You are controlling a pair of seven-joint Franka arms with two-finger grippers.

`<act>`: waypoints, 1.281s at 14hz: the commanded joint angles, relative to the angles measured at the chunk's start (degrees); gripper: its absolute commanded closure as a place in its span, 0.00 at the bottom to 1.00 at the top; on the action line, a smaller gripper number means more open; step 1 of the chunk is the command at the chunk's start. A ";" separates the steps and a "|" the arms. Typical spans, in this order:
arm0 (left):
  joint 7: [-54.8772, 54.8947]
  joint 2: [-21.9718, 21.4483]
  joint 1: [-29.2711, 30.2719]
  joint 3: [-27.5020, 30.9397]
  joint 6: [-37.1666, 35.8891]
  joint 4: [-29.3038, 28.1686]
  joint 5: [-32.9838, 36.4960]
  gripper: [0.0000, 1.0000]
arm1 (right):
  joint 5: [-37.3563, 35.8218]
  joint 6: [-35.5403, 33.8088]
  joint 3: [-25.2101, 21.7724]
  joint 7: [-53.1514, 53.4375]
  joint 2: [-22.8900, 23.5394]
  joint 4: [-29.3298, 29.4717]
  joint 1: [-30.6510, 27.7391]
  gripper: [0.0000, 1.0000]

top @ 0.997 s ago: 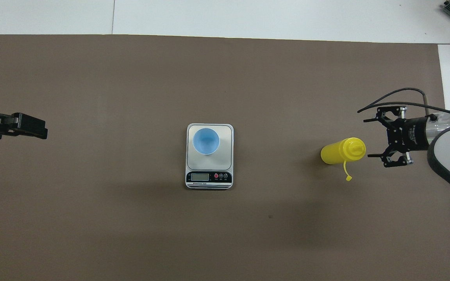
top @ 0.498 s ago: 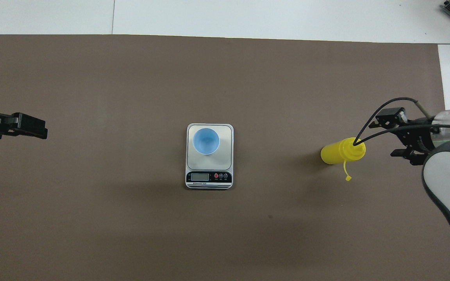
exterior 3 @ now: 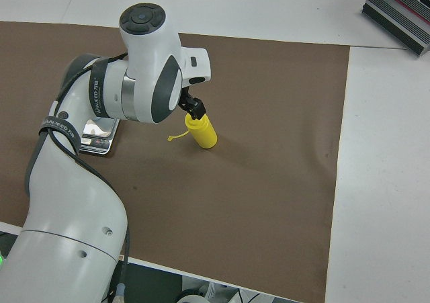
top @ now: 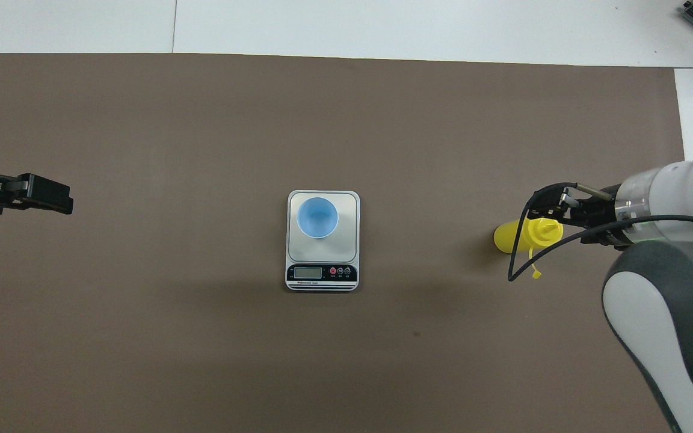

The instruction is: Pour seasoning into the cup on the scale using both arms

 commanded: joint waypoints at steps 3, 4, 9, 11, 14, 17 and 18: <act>0.35 -0.47 0.71 -0.41 -0.50 0.09 0.53 0.00 | -8.52 -6.31 0.14 -3.13 4.75 11.41 4.09 0.00; 0.35 -0.47 0.71 -0.41 -0.50 0.09 0.53 0.00 | -9.39 -7.54 0.05 -3.13 5.72 14.23 4.10 0.00; 0.26 -0.47 0.71 -0.41 -0.50 0.09 0.53 0.00 | -9.14 -13.26 -0.21 -3.83 9.16 21.38 2.69 0.00; 0.27 -0.47 0.71 -0.41 -0.50 0.09 0.53 0.00 | -8.79 -13.35 -0.22 -6.02 8.11 19.80 1.03 0.00; 0.35 -0.47 0.71 -0.41 -0.50 0.09 0.53 0.00 | -5.63 -13.44 -0.30 -10.68 5.91 16.20 -1.17 0.00; 0.26 -0.47 0.71 -0.41 -0.50 0.09 0.53 0.00 | -5.62 -13.36 -0.39 -10.51 5.82 16.19 -1.09 0.00; 0.35 -0.47 0.71 -0.41 -0.50 0.09 0.53 0.00 | -5.62 -13.09 -0.39 -10.08 5.90 16.19 -1.00 0.00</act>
